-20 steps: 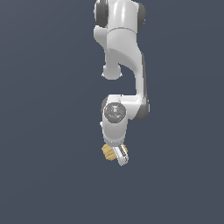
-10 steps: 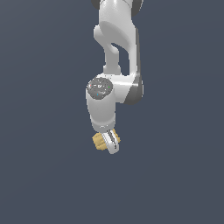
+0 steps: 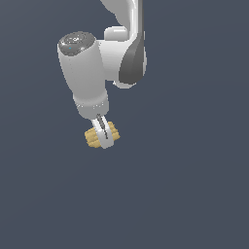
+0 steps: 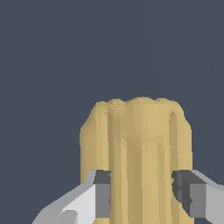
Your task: Pick up the object and move it to a goal position.
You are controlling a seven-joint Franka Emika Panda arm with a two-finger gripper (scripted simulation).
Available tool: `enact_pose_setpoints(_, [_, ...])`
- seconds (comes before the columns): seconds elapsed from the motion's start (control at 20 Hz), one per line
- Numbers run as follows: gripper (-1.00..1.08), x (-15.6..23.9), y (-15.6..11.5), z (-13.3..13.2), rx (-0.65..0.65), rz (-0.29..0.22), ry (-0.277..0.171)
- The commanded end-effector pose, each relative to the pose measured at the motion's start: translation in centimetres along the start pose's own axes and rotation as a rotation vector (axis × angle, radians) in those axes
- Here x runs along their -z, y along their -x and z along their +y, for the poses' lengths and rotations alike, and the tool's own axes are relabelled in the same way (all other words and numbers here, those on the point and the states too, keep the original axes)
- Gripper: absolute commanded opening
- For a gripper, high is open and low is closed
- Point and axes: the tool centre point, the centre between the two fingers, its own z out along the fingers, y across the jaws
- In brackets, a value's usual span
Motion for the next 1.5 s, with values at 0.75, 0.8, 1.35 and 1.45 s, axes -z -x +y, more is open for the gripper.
enact_pose_setpoints(0.75, [-1.00,17.8,-6.5,8.0,0.002,0.000,0.006])
enact_pose_setpoints(0.8, [-1.00,18.6,-6.8,8.3,0.002,0.000,0.006])
enact_pose_setpoints(1.35, [-1.00,23.5,-8.8,10.1,0.005,0.000,0.007])
enact_pose_setpoints(1.45, [-1.00,23.7,-8.9,10.2,0.005,0.000,0.007])
